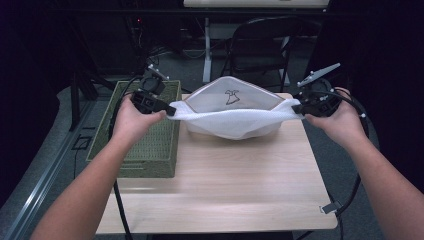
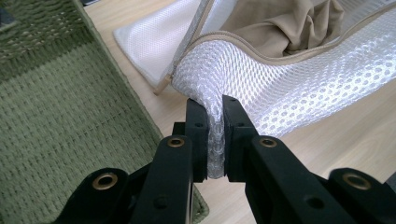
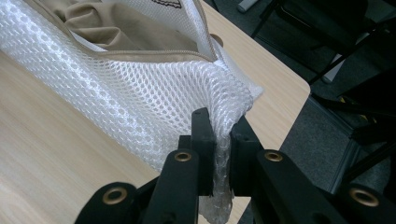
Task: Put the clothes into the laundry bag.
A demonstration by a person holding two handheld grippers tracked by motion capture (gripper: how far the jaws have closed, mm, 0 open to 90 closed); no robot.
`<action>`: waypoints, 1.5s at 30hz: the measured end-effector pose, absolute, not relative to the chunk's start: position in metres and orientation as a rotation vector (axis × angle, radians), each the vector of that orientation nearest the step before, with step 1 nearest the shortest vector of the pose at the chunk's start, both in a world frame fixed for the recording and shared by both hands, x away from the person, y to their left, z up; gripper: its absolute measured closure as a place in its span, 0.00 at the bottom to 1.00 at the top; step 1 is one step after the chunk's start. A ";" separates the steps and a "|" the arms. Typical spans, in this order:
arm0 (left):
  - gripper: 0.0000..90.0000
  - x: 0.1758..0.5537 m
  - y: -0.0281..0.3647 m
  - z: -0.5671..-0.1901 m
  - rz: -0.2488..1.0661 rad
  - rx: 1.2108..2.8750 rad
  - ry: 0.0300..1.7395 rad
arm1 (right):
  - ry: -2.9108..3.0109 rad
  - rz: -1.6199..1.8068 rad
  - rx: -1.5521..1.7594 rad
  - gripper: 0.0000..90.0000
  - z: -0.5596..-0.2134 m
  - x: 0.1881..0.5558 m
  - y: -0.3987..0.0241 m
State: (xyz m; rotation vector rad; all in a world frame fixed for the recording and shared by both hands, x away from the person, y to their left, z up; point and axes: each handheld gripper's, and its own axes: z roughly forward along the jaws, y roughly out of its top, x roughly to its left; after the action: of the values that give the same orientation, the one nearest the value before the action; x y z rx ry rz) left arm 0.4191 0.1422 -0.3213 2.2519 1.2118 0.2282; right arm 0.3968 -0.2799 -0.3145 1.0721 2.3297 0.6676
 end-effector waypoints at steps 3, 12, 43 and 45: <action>0.92 0.416 0.144 -0.325 0.221 2.254 1.207 | 2.336 0.677 1.071 0.92 -0.318 0.393 -0.281; 0.93 0.404 0.147 -0.337 0.195 2.273 1.187 | 2.358 0.698 1.051 0.92 -0.331 0.377 -0.281; 0.92 0.358 0.153 -0.389 0.106 2.300 1.129 | 2.440 0.721 1.015 0.92 -0.372 0.335 -0.281; 0.92 0.354 0.154 -0.393 0.099 2.297 1.131 | 2.443 0.720 1.015 0.92 -0.374 0.333 -0.282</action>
State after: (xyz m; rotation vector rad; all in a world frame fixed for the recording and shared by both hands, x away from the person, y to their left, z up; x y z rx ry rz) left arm 0.3538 0.1537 -0.3932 2.2968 1.1314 0.0994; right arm 0.3328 -0.2817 -0.3742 1.0151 2.4431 0.7201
